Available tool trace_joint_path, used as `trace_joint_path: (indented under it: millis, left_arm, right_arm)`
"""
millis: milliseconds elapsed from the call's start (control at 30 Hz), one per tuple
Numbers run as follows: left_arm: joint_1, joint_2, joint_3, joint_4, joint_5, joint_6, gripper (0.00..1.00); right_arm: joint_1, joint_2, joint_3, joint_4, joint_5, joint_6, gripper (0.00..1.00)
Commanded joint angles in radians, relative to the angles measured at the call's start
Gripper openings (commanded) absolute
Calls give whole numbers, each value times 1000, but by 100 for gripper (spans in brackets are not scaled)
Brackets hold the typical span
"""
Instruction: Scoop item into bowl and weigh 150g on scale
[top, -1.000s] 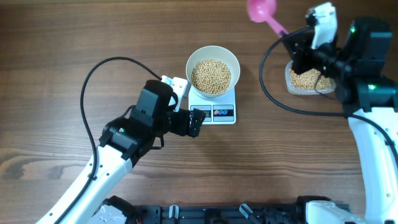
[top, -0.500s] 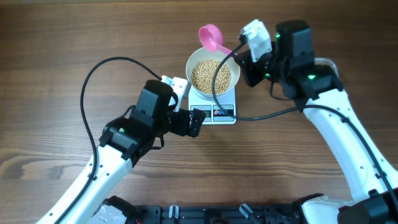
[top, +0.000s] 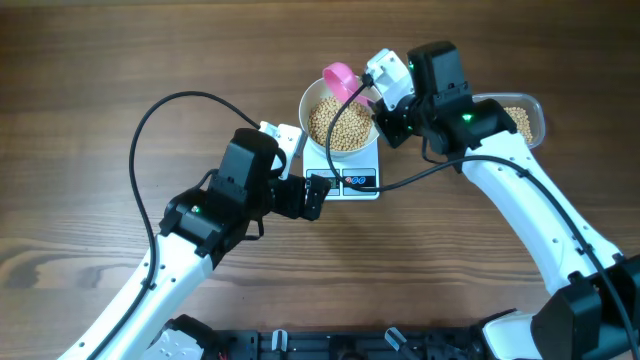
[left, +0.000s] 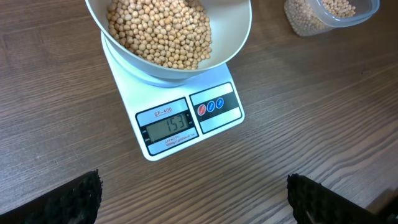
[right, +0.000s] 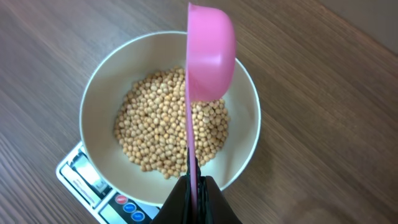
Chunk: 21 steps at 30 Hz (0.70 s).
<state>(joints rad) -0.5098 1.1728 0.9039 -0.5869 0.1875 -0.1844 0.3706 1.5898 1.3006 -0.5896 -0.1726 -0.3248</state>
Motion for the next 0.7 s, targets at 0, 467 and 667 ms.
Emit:
trace_joint_path:
  millis: [0, 467, 667]
  left_arm:
    - [-4, 2, -1, 0, -6, 19, 100]
    - [-4, 2, -1, 0, -6, 19, 100]
    - [-4, 2, -1, 0, -6, 19, 100]
  right_arm:
    - [3, 26, 18, -24, 55, -69, 4]
    - [3, 56, 17, -49, 84, -76, 4]
    - [3, 56, 16, -92, 79, -65, 4]
